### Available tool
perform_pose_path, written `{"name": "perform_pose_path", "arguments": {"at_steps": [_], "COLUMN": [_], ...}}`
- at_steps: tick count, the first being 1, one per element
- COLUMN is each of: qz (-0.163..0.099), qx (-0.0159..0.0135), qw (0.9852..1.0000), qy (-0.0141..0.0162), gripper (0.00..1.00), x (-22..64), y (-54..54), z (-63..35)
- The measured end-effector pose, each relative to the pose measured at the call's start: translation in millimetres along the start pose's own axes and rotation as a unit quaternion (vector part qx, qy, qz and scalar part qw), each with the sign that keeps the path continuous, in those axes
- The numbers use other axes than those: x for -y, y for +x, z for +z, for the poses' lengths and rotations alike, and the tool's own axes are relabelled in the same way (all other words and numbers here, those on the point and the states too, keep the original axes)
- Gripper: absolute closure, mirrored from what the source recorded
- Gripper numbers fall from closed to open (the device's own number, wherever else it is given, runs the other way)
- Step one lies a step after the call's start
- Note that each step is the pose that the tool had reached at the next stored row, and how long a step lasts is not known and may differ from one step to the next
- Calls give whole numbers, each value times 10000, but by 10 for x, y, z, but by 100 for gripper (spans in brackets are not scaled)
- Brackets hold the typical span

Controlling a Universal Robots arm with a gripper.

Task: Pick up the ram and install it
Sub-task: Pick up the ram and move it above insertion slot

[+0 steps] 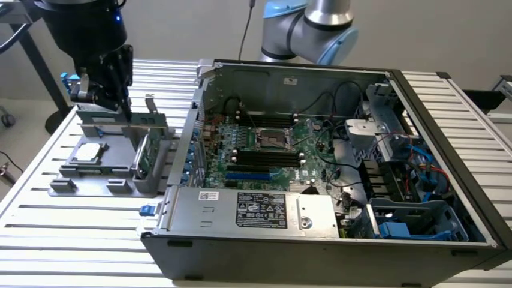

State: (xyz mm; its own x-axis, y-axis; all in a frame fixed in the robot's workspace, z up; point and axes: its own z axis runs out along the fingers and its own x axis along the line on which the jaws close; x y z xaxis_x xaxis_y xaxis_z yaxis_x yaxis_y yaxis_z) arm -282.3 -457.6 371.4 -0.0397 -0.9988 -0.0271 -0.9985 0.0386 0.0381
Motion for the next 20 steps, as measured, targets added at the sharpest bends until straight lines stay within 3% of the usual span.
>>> {"name": "perform_pose_path", "arguments": {"at_steps": [10,20], "qz": [-5,-10], "qx": [99,195], "qw": [9999,9998], "qy": [-16,-27], "gripper": [86,86], "x": [452,903], "y": [-21,-39], "z": [-106,-149]}}
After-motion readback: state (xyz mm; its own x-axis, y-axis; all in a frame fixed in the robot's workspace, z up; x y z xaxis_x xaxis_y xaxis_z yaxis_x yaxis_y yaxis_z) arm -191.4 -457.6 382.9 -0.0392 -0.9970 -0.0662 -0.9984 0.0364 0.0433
